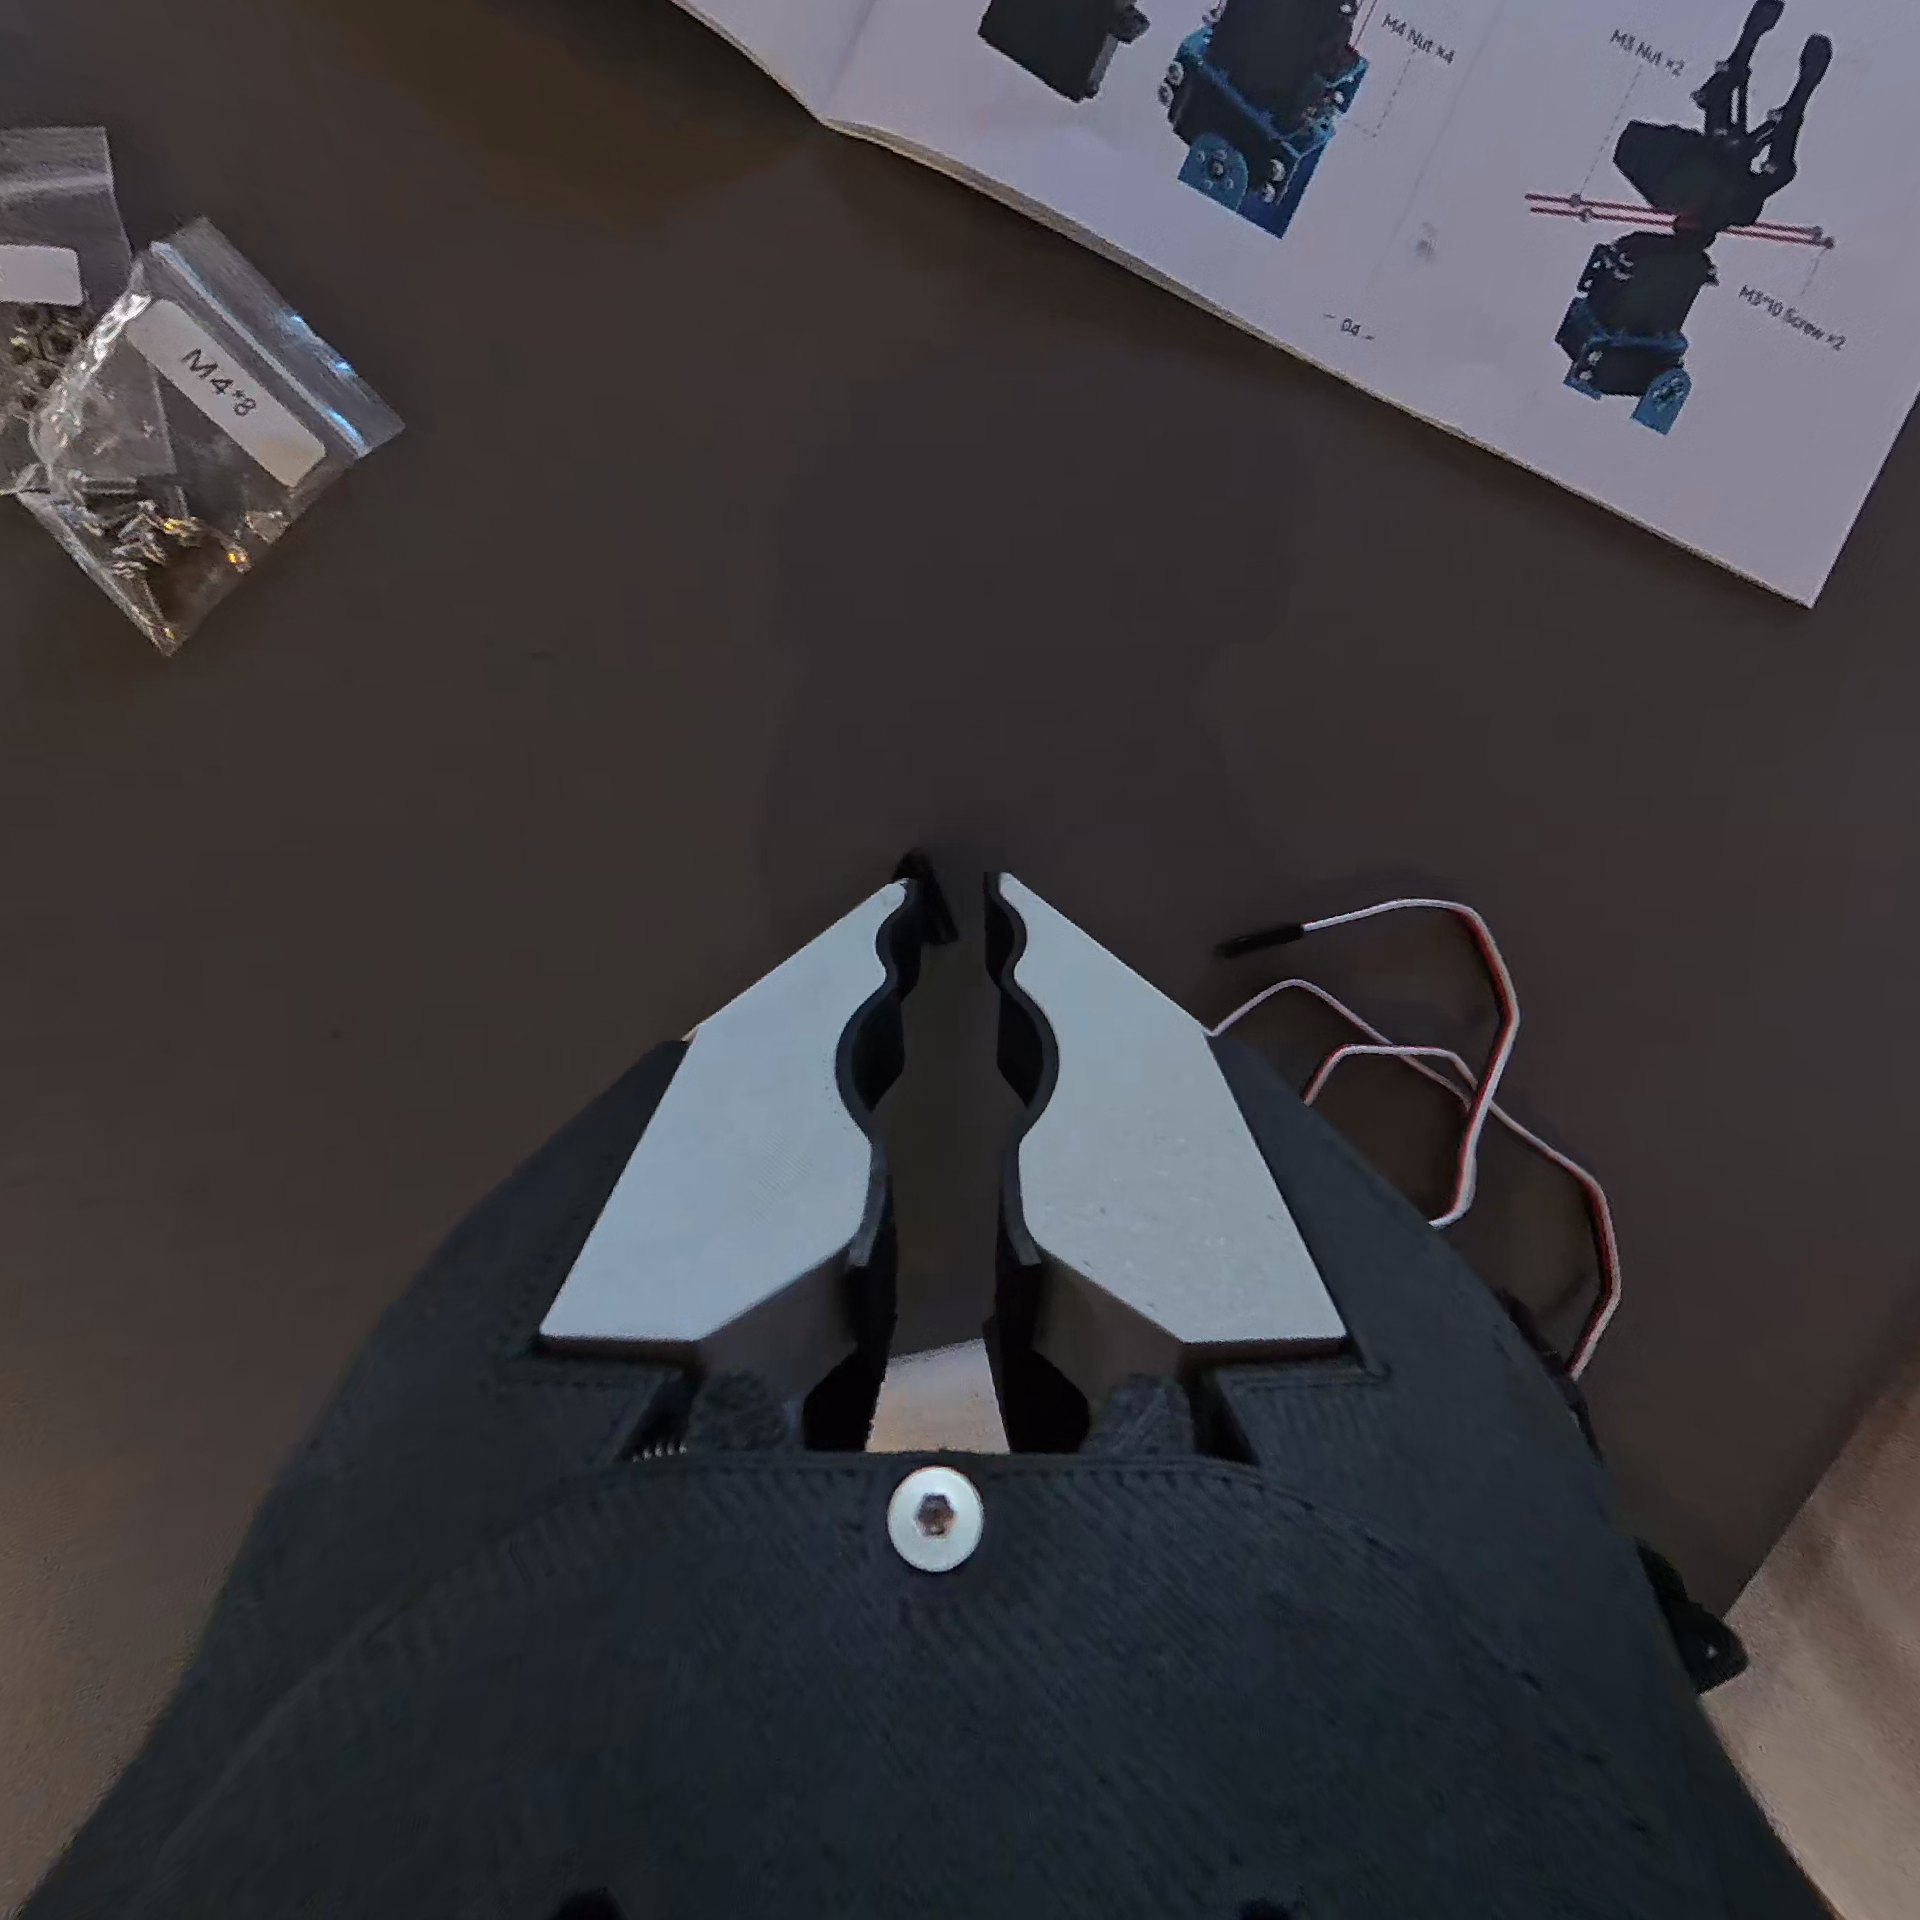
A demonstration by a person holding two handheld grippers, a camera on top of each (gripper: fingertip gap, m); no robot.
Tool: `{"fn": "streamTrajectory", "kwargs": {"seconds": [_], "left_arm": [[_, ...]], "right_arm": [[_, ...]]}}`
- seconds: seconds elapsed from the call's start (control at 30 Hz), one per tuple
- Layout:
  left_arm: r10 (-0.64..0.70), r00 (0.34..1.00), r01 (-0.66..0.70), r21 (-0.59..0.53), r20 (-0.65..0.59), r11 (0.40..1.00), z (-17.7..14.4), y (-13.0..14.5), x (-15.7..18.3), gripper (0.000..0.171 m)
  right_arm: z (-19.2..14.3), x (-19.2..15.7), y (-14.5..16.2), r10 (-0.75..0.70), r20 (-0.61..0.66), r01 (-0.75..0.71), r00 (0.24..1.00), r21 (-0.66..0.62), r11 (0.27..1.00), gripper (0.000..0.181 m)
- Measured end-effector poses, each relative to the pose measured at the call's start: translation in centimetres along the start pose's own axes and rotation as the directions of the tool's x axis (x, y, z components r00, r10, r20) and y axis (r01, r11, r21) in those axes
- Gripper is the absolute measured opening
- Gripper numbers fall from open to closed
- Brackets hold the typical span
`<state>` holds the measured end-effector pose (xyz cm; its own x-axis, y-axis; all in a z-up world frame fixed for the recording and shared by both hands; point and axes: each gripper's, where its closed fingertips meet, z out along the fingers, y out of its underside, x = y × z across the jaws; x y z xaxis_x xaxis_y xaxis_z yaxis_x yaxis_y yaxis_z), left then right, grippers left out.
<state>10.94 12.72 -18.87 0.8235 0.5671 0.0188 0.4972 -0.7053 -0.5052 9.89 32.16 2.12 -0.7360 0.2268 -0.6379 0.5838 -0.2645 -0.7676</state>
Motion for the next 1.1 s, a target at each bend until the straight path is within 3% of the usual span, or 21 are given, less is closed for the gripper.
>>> {"fn": "streamTrajectory", "kwargs": {"seconds": [0.3, 0.43, 0.57, 0.73, 0.87, 1.1], "left_arm": [[-0.01, 0.997, 0.009, -0.017, -0.078, 1.0, -0.5, 0.5, -0.2, 0.001], [0.086, 0.971, -0.08, 0.037, -0.221, 0.996, -2.1, 0.1, 2.0, 0.001], [0.299, 0.881, -0.271, 0.128, -0.367, 0.954, -5.2, 0.5, 5.4, 0.001], [0.482, 0.759, -0.437, 0.206, -0.438, 0.875, -7.8, 1.2, 7.5, 0.0], [0.521, 0.676, -0.48, 0.225, -0.522, 0.848, -8.8, 2.3, 8.8, 0.001], [0.48, 0.665, -0.422, 0.243, -0.572, 0.874, -10.3, 4.1, 9.0, 0.0]], "right_arm": [[0.4, 0.0, 0.0, -0.001, -0.001, 0.001, 1.0, -0.008, 1.0, 0.015], [0.6, -0.1, 0.3, 0.006, -0.008, -0.006, 1.0, -0.01, 1.0, 0.015], [1.0, -0.4, 0.7, 0.008, -0.017, -0.008, 1.0, -0.015, 1.0, 0.015], [2.2, -1.3, 2.0, 0.016, -0.028, -0.017, 0.999, -0.019, 1.0, 0.015], [3.4, -2.6, 3.7, 0.028, -0.041, -0.028, 0.999, -0.017, 0.999, 0.015], [5.6, -4.5, 6.5, 0.035, -0.067, -0.036, 0.997, -0.006, 0.999, 0.015]]}}
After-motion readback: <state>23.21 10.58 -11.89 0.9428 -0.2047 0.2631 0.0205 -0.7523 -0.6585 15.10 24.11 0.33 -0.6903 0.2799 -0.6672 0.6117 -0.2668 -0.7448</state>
